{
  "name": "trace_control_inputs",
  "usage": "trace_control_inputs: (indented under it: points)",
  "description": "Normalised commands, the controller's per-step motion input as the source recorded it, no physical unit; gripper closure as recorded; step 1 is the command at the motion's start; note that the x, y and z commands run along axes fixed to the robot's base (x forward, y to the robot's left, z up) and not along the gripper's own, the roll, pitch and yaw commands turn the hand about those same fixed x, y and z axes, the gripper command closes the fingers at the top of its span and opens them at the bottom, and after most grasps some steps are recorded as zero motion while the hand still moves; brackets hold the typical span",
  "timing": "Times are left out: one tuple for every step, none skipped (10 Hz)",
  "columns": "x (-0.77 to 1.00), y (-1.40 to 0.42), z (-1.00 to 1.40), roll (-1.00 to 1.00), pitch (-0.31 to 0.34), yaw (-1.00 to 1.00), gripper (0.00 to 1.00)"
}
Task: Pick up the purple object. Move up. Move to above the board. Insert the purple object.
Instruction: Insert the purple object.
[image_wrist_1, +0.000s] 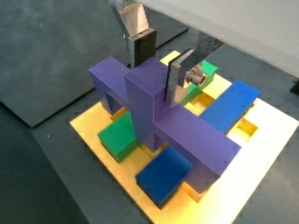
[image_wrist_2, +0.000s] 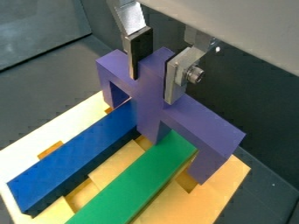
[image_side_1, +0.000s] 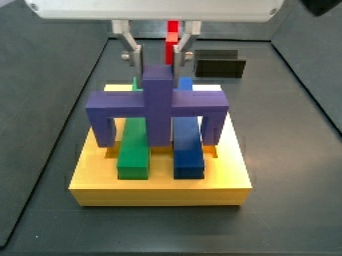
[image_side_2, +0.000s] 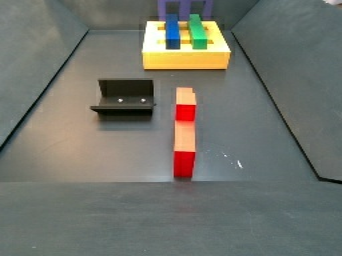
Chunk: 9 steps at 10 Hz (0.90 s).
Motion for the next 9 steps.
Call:
trace_control_inputs:
  points:
    - [0.03, 0.0, -0.21, -0.04, -0.009, 0.04, 1.0]
    - [0.02, 0.0, -0.1, -0.05, -0.006, 0.01, 1.0]
    - [-0.06, 0.0, 0.0, -0.05, 0.0, 0.0, 1.0]
    - [0.0, -0.03, 0.31, -0.02, 0.0, 0.08, 1.0]
    - [0.11, -0.07, 0.27, -0.01, 0.014, 0.07, 1.0]
    - [0.04, -0.05, 0.21, -0.02, 0.0, 0.06, 1.0]
    - [0.0, -0.06, 0.0, 0.0, 0.0, 0.02, 1.0]
    - [0.05, -0.03, -0.07, 0.05, 0.0, 0.01, 1.0]
    - [0.13, 0.0, -0.12, 0.05, 0.0, 0.02, 1.0]
